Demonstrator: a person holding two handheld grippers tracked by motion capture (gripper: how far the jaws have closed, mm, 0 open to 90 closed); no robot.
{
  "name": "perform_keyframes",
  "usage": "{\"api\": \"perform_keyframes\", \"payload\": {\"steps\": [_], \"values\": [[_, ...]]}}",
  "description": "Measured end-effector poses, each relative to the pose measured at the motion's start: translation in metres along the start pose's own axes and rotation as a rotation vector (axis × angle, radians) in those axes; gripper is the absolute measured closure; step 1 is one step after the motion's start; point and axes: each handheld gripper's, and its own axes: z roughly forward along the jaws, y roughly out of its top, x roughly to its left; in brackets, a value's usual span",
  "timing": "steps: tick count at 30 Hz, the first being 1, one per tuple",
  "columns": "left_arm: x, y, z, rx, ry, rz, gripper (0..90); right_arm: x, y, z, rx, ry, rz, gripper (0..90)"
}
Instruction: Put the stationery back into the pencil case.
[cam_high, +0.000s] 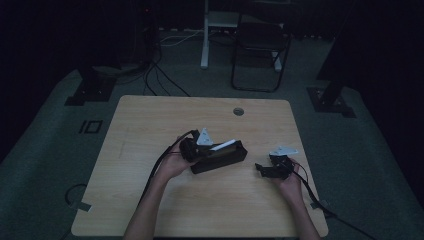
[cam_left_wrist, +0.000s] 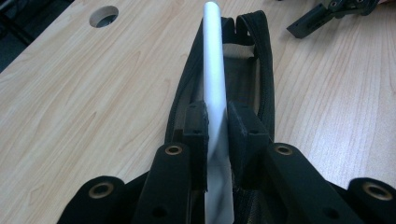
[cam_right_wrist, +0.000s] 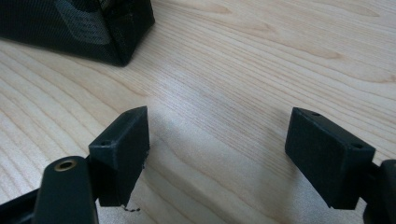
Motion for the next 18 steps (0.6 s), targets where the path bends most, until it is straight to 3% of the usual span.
{"api": "perform_keyframes", "payload": {"steps": [18], "values": [[-0.002, -0.001, 0.012, 0.041, -0.026, 0.020, 78.3, 0.000, 0.000, 0.000, 0.000, 0.000, 0.001, 21.8]]}}
